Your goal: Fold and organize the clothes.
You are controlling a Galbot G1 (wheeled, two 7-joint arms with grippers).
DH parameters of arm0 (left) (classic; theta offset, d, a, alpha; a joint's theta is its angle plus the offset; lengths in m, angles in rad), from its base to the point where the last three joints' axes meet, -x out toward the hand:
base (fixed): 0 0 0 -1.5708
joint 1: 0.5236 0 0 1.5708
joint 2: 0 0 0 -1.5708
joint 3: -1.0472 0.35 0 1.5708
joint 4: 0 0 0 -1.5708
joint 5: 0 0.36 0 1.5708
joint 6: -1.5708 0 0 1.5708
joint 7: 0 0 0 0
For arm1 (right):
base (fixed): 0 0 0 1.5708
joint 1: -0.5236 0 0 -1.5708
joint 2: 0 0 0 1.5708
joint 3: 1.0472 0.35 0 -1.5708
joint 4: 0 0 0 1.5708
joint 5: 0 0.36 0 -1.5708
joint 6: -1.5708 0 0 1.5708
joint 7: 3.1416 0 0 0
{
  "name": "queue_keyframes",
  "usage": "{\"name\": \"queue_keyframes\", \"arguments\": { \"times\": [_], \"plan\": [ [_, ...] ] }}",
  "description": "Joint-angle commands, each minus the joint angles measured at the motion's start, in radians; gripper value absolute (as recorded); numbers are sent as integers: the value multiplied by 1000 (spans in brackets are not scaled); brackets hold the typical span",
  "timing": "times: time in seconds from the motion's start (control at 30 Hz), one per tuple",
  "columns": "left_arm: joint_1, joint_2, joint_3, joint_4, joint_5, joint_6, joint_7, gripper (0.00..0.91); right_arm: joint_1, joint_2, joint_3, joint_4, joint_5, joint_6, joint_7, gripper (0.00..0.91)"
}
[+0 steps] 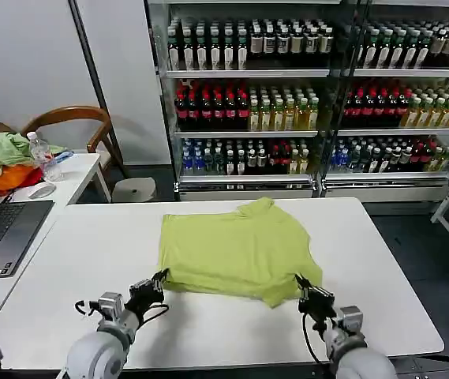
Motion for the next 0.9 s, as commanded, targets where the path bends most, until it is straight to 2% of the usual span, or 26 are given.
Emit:
{"name": "queue_keyframes", "arguments": {
  "times": [0.03,0.33,0.9],
  "plan": [
    [-87,1,3,85,-26,-6,20,40,92,10,-14,-66,17,-22,3,0],
    [-122,-7,36,136,-16,-14,32,40,140,26,-14,-140,8,-22,-15,0],
    [-148,3,41,164,-24,-17,57,40,164,34,-8,-173,2,-15,-33,0]
  ]
}}
